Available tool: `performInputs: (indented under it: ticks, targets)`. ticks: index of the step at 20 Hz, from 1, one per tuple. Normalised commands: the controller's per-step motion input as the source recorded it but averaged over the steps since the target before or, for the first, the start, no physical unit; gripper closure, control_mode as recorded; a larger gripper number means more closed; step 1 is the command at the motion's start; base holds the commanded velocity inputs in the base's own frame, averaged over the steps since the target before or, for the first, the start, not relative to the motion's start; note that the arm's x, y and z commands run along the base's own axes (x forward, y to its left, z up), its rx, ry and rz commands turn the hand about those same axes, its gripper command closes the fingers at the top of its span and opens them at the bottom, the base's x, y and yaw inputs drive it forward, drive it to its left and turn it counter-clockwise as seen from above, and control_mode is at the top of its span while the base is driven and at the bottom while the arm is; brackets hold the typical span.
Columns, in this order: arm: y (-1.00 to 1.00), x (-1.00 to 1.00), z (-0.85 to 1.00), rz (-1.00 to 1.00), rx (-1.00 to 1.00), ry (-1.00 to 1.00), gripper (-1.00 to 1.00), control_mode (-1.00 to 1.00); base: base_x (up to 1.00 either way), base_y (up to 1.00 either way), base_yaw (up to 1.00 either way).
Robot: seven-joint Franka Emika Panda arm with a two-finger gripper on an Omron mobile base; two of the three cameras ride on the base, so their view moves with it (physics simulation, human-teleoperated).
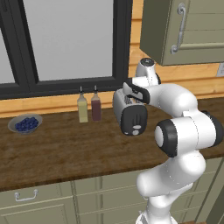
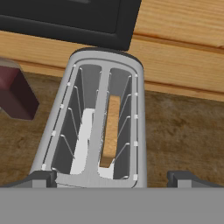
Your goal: Start the toaster. Once the lever pops up, take the bread to the plate on the dining counter.
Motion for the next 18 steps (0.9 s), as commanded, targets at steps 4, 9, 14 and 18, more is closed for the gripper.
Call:
performInputs:
  ticks: [4, 9, 14, 18]
  targets:
    - [0.0, 0.0, 0.0, 0.0, 0.0, 0.0, -1.0, -1.0, 0.0, 0.0, 0.0]
    - [0.0, 0.0, 0.0, 0.0, 0.0, 0.0, -1.0, -1.0, 0.0, 0.0, 0.0]
    - [0.0, 0.0, 0.0, 0.0, 0.0, 0.0, -1.0, -1.0, 0.0, 0.0, 0.0]
    - [0.0, 0.0, 0.0, 0.0, 0.0, 0.0, -1.0, -1.0, 0.0, 0.0, 0.0]
